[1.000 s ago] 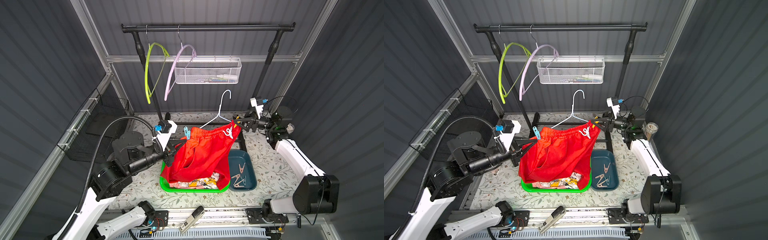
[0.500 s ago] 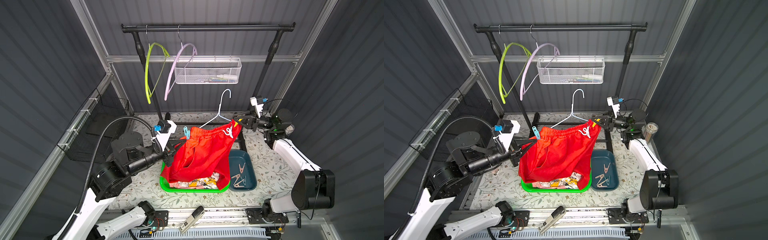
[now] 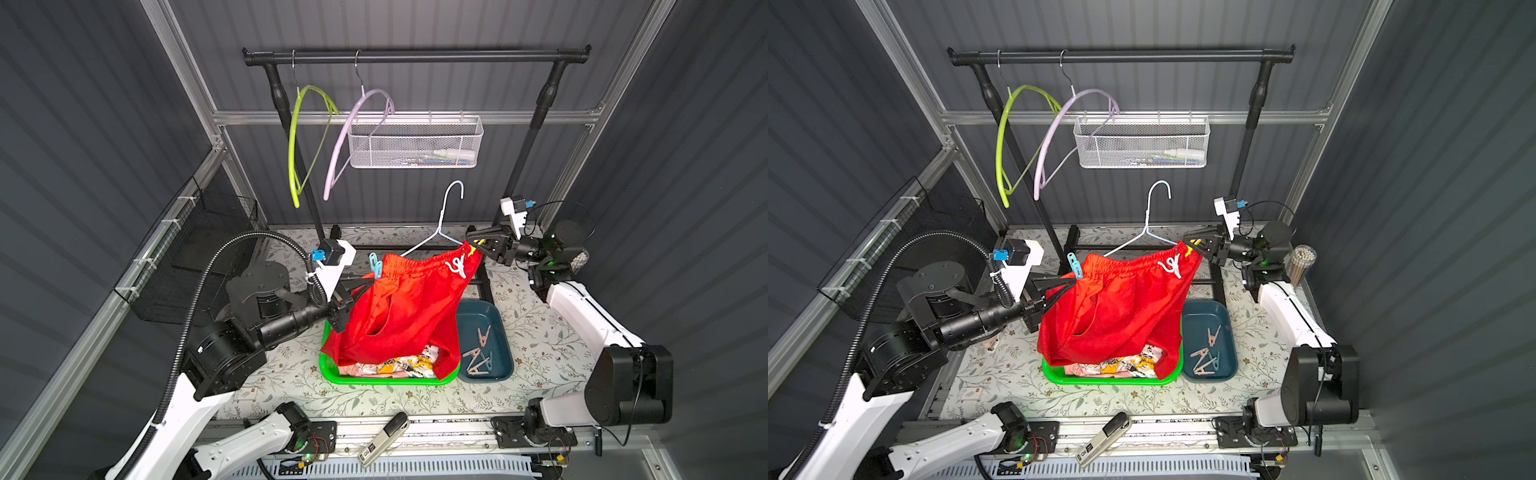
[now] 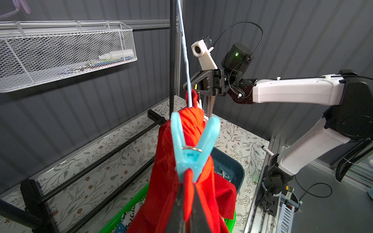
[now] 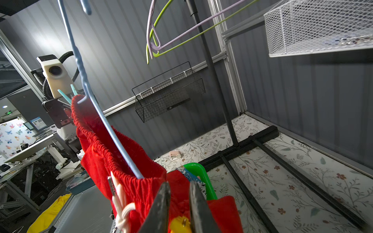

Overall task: Remove the clothespins securing shorts to the hanger
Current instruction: Remove the clothespin from the hanger.

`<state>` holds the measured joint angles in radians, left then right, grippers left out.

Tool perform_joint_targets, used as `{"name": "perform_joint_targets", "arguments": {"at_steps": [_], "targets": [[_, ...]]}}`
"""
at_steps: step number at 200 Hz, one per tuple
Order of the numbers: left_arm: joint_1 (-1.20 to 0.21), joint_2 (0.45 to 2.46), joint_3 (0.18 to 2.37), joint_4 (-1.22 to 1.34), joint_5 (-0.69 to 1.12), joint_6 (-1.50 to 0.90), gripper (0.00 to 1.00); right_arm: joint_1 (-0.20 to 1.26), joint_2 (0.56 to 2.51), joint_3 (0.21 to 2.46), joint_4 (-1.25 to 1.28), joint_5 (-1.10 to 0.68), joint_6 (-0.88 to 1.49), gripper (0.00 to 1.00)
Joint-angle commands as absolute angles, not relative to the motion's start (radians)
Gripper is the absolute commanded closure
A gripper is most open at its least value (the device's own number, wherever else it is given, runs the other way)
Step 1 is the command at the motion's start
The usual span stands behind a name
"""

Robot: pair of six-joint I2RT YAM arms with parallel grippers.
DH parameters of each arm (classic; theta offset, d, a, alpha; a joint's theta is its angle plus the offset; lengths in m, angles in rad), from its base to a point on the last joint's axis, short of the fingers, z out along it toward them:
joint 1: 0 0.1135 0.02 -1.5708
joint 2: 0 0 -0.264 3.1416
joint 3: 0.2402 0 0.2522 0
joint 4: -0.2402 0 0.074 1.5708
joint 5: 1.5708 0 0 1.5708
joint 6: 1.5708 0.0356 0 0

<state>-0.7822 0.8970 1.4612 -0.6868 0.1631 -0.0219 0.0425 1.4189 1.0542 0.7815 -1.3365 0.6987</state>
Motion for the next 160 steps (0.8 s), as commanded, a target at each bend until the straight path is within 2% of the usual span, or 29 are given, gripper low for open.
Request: {"name": "perform_joint_targets", "arguments": {"at_steps": [1, 35, 84, 131, 160], "targets": [[-0.785, 0.895, 1.502, -0.6, 0.186, -0.038, 1.0, 0.051, 1.392, 1.039, 0.792, -1.35, 0.69, 1.0], [-0.785, 0.896, 1.503, -0.605, 0.181, -0.042, 1.0, 0.048, 1.333, 1.025, 0.658, -1.239, 0.567, 1.0], [-0.785, 0.89, 1.502, -0.627, 0.12, -0.054, 1.0, 0.048, 1.178, 1.02, 0.261, -0.906, 0.296, 1.0], [-0.785, 0.894, 1.5, -0.645, 0.077, -0.055, 1.0, 0.051, 1.149, 0.962, 0.241, -0.879, 0.402, 1.0], [-0.785, 0.886, 1.505, -0.683, 0.003, -0.051, 1.0, 0.054, 1.064, 0.932, 0.129, -0.658, 0.443, 1.0]]}}
